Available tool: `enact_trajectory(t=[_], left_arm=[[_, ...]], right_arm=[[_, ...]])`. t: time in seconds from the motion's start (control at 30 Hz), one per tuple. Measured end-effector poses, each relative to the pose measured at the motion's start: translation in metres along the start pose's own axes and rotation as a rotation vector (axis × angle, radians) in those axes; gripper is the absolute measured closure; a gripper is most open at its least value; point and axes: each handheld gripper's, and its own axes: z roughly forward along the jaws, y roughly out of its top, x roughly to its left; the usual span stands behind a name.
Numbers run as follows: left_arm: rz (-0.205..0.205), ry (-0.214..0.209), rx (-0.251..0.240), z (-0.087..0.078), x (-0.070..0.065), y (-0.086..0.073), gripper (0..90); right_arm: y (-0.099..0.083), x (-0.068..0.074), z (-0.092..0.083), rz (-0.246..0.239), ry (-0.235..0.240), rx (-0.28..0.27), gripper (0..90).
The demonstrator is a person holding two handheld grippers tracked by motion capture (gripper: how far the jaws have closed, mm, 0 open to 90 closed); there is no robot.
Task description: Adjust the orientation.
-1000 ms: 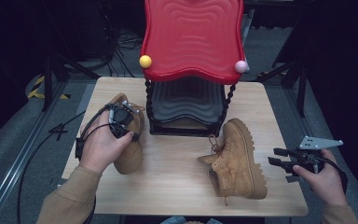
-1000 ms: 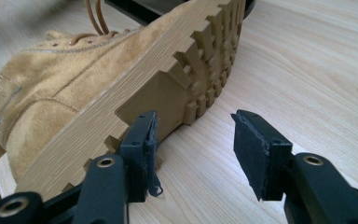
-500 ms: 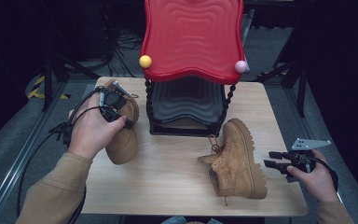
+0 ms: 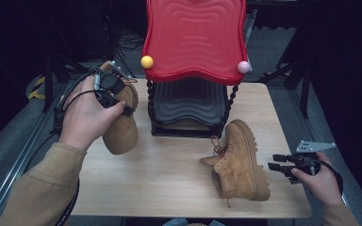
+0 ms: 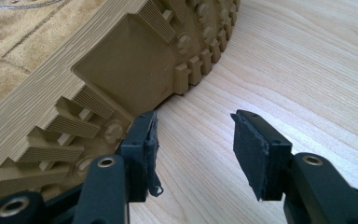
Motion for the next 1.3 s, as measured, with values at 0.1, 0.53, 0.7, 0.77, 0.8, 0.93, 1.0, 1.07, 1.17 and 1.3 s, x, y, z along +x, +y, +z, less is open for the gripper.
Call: enact_trajectory(t=[0.1,0.53,0.7,0.77,0.8,0.93,1.0,1.07,1.17,1.3], left_arm=[[0.002,0.003,-0.008,-0.006,-0.001,0.004,80.6],[0.009,0.008,-0.077,-0.038,-0.002,0.030,80.3],[0.014,0.020,-0.092,-0.053,-0.001,0.038,80.1],[0.018,0.030,-0.095,-0.060,-0.001,0.042,80.1],[0.019,0.037,-0.100,-0.063,-0.001,0.043,80.1],[0.040,0.075,-0.137,-0.075,-0.003,0.048,80.1],[0.070,0.093,-0.146,-0.080,-0.004,0.049,80.3],[0.087,0.114,-0.156,-0.085,-0.006,0.051,80.3],[0.104,0.139,-0.171,-0.091,-0.010,0.054,80.3],[0.149,0.144,-0.179,-0.101,-0.012,0.058,80.4]], right_arm=[[0.000,0.000,-0.001,0.003,0.001,-0.003,50.7],[0.003,0.002,0.002,0.002,0.020,-0.013,50.4],[0.001,0.003,0.001,0.011,0.019,-0.013,50.4],[0.000,0.002,0.000,0.007,0.017,-0.013,50.4],[0.000,0.003,0.000,0.010,0.018,-0.012,50.4],[-0.001,0.004,0.001,0.010,0.023,-0.011,50.4],[0.000,0.006,0.001,0.003,0.026,-0.012,50.4],[0.000,0.007,0.001,0.006,0.027,-0.010,50.4],[-0.001,0.007,0.002,0.006,0.026,-0.003,50.4],[-0.002,0.007,0.002,0.005,0.025,-0.003,50.5]])
